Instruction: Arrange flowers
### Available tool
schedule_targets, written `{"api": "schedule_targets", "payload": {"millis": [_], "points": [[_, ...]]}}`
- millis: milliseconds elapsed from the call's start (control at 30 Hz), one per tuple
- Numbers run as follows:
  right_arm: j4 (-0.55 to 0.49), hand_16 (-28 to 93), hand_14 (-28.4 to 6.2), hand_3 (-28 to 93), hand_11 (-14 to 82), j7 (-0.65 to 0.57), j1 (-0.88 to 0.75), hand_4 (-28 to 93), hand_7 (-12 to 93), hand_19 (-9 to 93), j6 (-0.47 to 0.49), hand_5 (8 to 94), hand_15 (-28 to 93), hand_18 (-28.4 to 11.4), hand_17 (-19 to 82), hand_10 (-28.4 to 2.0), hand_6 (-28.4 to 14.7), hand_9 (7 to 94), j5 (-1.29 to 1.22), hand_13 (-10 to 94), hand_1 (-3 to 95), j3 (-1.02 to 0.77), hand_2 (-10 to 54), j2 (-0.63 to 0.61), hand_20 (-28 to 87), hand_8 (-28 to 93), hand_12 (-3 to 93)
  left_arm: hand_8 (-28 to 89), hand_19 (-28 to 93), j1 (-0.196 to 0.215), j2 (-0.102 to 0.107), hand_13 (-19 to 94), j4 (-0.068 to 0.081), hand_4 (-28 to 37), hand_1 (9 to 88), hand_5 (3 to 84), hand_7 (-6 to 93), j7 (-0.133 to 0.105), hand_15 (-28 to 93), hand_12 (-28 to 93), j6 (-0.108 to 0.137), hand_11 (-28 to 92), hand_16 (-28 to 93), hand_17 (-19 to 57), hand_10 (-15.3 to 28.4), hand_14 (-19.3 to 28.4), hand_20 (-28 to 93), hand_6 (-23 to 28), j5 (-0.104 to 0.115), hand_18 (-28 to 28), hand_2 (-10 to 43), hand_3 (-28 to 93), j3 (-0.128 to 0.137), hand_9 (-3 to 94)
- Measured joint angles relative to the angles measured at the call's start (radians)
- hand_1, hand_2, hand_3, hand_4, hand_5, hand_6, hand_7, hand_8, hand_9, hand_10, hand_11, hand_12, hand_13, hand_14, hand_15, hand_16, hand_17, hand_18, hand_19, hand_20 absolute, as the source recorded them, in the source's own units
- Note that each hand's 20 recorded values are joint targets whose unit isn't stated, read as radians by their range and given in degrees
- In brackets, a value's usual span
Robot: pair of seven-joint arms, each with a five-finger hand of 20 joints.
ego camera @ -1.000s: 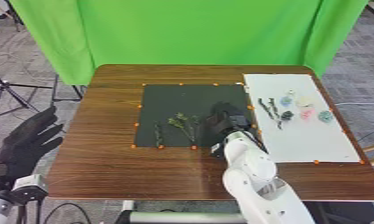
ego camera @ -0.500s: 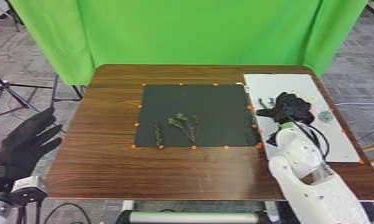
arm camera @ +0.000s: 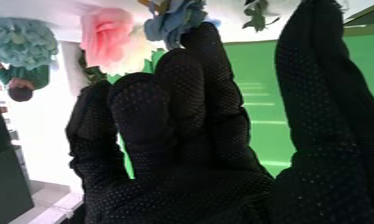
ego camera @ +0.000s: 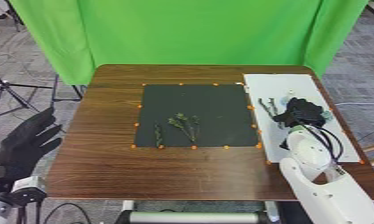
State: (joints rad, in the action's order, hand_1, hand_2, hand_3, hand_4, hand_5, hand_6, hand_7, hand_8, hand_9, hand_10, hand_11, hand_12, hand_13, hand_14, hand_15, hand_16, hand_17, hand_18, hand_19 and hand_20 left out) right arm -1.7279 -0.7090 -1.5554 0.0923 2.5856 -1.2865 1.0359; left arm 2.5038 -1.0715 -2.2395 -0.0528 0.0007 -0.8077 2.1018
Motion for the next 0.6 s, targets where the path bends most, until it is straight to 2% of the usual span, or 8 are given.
{"api": "schedule_targets", "payload": {"millis": [167, 367, 500, 533, 600], "points": [[0.000, 32, -9.1, 58, 57.8, 0.006, 0.000, -28, 42, 78, -0.002, 58.6, 76, -21.9, 24, -12.5, -2.0, 61.8, -0.011, 63, 35.1, 0.004, -9.5, 0.000, 49, -15, 40.7, -10, 37, 0.000, 0.000, 14, 0.000, -28.3, 20.5, 20.8, 20.8, 0.000, 14, 20, 0.000, 11, 8, -11.1, 8.7, 10.8, 10, 0.9, 0.000, 18.2, -1.7, 71, 0.000, 16.7], [0.009, 31, -9.0, 70, 57.8, 0.014, 0.004, -28, 42, 78, 0.008, 59.3, 76, -21.8, 24, -12.4, -1.6, 62.6, -0.017, 64, 30.9, 0.019, -9.5, 0.000, 49, -15, 40.0, -10, 37, -0.003, 0.000, 14, 0.001, -28.3, 20.4, 20.8, 20.9, 0.002, 14, 20, -0.001, 11, 8, -11.0, 8.7, 10.8, 10, 0.9, 0.000, 18.2, -1.6, 71, 0.000, 16.7], [0.027, 31, -8.3, 75, 58.5, 0.015, 0.015, -28, 43, 78, 0.015, 61.3, 76, -21.7, 25, -11.8, -0.4, 65.3, -0.017, 66, 33.1, 0.033, -9.5, 0.001, 49, -15, 39.8, -10, 37, -0.007, 0.001, 14, 0.002, -28.3, 20.4, 20.8, 20.9, 0.002, 14, 20, -0.002, 11, 8, -11.1, 8.7, 10.8, 10, 0.8, 0.000, 18.2, -1.5, 70, -0.001, 16.7], [0.029, 31, -8.2, 75, 58.5, 0.015, 0.017, -28, 44, 78, 0.015, 61.4, 76, -21.6, 25, -11.7, -0.2, 65.8, -0.017, 66, 33.9, 0.033, -9.5, 0.001, 49, -11, 40.0, -10, 37, -0.009, 0.001, 14, 0.002, -28.3, 20.4, 20.9, 20.9, 0.003, 14, 20, -0.002, 11, 8, -11.0, 8.7, 10.8, 10, 0.8, 0.000, 18.2, -1.5, 70, -0.001, 16.7], [0.032, 33, -7.8, 70, 59.2, 0.015, 0.020, -28, 47, 80, 0.014, 63.6, 78, -21.3, 27, -11.1, 0.4, 68.6, -0.018, 69, 41.0, 0.033, -9.5, 0.002, 48, 5, 43.0, -10, 37, -0.009, 0.002, 14, 0.002, -28.3, 20.4, 20.8, 20.9, 0.003, 14, 20, -0.002, 11, 8, -11.0, 8.7, 10.8, 10, 0.8, 0.000, 18.2, -1.4, 70, -0.001, 16.7]]}}
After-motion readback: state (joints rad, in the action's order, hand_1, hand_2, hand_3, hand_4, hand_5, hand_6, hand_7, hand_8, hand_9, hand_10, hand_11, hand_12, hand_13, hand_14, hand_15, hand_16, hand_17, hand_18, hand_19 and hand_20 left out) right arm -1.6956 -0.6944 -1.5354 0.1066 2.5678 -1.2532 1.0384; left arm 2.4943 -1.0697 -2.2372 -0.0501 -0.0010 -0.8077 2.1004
